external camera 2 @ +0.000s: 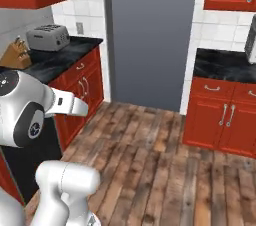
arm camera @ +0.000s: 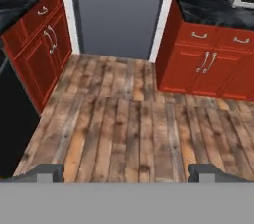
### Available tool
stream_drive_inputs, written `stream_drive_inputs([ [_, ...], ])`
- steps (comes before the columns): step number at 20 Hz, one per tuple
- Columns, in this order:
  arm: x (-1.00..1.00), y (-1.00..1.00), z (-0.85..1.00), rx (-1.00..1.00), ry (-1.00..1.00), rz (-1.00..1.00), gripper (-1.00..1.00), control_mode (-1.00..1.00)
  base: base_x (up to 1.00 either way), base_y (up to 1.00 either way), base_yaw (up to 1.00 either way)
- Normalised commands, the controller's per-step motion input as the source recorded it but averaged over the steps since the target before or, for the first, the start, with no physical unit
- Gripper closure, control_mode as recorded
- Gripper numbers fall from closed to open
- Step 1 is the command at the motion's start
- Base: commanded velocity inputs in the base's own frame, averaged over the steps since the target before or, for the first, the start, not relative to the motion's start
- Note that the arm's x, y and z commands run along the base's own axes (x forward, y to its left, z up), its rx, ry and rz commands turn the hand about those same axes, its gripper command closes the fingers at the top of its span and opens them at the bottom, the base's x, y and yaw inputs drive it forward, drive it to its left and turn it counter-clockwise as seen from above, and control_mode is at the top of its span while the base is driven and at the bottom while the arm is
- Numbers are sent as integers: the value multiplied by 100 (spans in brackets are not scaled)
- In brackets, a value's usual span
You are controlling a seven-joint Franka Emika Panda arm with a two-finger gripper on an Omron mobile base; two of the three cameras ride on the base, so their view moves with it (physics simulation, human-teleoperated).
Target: Navigate to the stove.
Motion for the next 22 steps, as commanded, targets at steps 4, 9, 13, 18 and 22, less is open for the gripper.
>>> stream_drive_inputs([
  [4,0,0,0,0,0,0,-100,100,8,4,-95],
  [9,0,0,0,0,0,0,-100,100,23,-15,-76],
  [13,0,0,0,0,0,0,-100,100,1,-1,-93],
  [18,0,0,0,0,0,0,-100,100,0,0,-100],
  [22,0,0,0,0,0,0,-100,100,0,0,-100],
])
